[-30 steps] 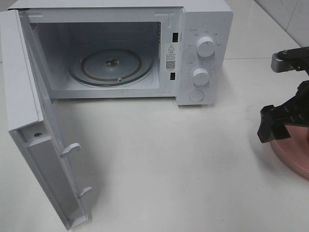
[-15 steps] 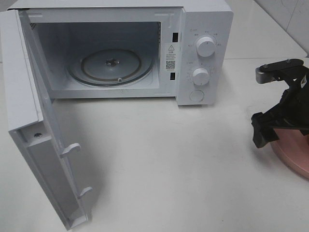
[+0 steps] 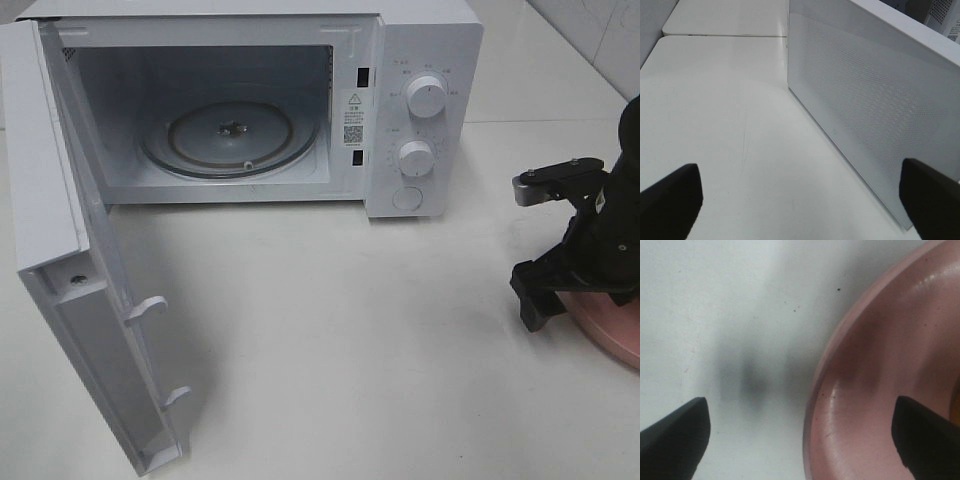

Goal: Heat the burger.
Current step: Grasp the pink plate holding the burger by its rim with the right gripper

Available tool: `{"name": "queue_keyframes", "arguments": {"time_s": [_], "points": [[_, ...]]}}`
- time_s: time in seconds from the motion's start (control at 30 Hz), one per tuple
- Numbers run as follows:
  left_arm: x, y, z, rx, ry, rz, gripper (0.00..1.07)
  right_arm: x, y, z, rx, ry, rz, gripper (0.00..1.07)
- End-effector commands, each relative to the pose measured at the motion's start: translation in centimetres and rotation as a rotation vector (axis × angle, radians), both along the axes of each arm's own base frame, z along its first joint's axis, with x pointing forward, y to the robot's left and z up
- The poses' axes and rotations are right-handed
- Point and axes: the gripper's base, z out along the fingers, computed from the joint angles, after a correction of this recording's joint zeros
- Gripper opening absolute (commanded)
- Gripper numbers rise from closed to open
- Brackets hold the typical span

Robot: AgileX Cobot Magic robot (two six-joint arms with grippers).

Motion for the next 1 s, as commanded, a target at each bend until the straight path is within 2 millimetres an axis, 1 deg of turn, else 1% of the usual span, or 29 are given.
{"name": "queue_keyframes", "arguments": {"time_s": [0.03, 0.33, 0.43, 0.47, 0.57, 0.7, 0.73, 0.77, 0.8, 0.83, 0.87, 0.9, 0.93, 1.0], "points": [[-0.3, 0.0, 0.0, -0.005, -0.020, 0.005, 1.00, 0.4, -0.1, -0.3, -0.002, -0.014, -0.004, 0.91], [-0.3, 0.0, 0.0, -0.005, -0.020, 0.005, 1.00, 0.7, -1.5, -0.8, 0.002, -0.022, -0.048, 0.88], [-0.3, 0.0, 0.0, -0.005, -0.020, 0.005, 1.00, 0.7, -1.5, -1.1, 0.003, -0.015, -0.048, 0.88], [-0.3, 0.0, 0.0, -0.005, -0.020, 0.005, 1.00, 0.7, -1.4, -1.5, 0.005, -0.001, -0.050, 0.87], [-0.3, 0.0, 0.0, -0.005, -0.020, 0.005, 1.00, 0.7, -1.4, -1.7, 0.005, 0.002, -0.050, 0.87], [-0.3, 0.0, 0.0, -0.005, -0.020, 0.005, 1.00, 0.8, -1.4, -1.9, 0.008, -0.005, -0.053, 0.84], [-0.3, 0.0, 0.0, -0.005, -0.020, 0.005, 1.00, 0.8, -1.4, -1.9, 0.008, -0.005, -0.054, 0.80], [-0.3, 0.0, 0.0, -0.005, -0.020, 0.005, 1.00, 0.8, -1.4, -1.9, 0.008, -0.005, -0.054, 0.80], [-0.3, 0.0, 0.0, -0.005, -0.020, 0.005, 1.00, 0.8, -1.4, -1.9, 0.007, -0.006, -0.055, 0.76], [-0.3, 0.0, 0.0, -0.005, -0.020, 0.005, 1.00, 0.8, -1.4, -1.9, 0.007, -0.006, -0.055, 0.68], [-0.3, 0.0, 0.0, -0.005, -0.020, 0.005, 1.00, 0.8, -1.4, -1.9, 0.007, -0.006, -0.055, 0.68], [-0.3, 0.0, 0.0, -0.005, -0.020, 0.005, 1.00, 0.8, -1.4, -1.9, 0.007, -0.006, -0.055, 0.64], [-0.3, 0.0, 0.0, -0.005, -0.020, 0.005, 1.00, 0.8, -1.4, -1.9, 0.007, -0.006, -0.055, 0.64], [-0.3, 0.0, 0.0, -0.005, -0.020, 0.005, 1.00, 0.8, -1.4, -1.9, 0.004, -0.003, -0.052, 0.41]]}}
